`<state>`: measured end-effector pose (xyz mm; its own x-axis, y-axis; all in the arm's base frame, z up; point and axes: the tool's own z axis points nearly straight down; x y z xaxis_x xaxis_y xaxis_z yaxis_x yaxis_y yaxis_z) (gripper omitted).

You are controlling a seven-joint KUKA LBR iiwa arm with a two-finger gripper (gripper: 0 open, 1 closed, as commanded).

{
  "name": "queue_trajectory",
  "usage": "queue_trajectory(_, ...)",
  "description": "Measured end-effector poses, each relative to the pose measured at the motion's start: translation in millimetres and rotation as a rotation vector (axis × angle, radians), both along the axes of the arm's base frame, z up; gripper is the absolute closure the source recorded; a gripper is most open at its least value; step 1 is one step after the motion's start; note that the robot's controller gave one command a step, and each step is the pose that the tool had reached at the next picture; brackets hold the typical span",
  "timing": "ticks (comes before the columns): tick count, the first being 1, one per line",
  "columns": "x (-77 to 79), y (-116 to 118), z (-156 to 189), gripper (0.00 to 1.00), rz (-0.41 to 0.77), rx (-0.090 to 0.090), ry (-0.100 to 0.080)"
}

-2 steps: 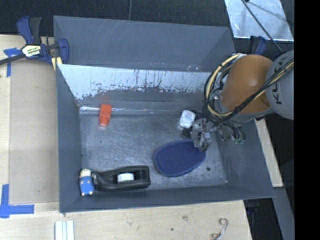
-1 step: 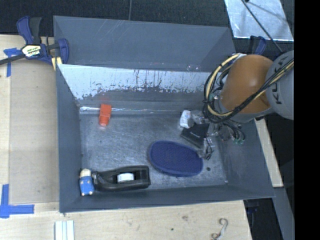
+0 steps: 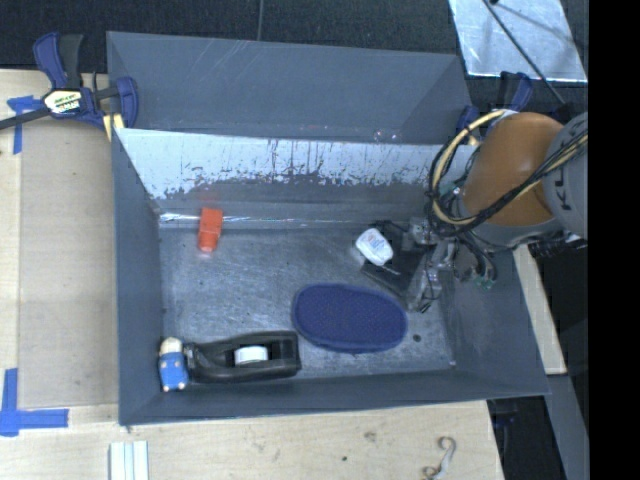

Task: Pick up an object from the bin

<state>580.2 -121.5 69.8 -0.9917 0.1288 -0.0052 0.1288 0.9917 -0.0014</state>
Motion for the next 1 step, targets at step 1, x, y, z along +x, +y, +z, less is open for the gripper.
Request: queue_trajectory(1, -78.7, 44.9, 0.9, 0.00, 0.037, 0.004, 0.010)
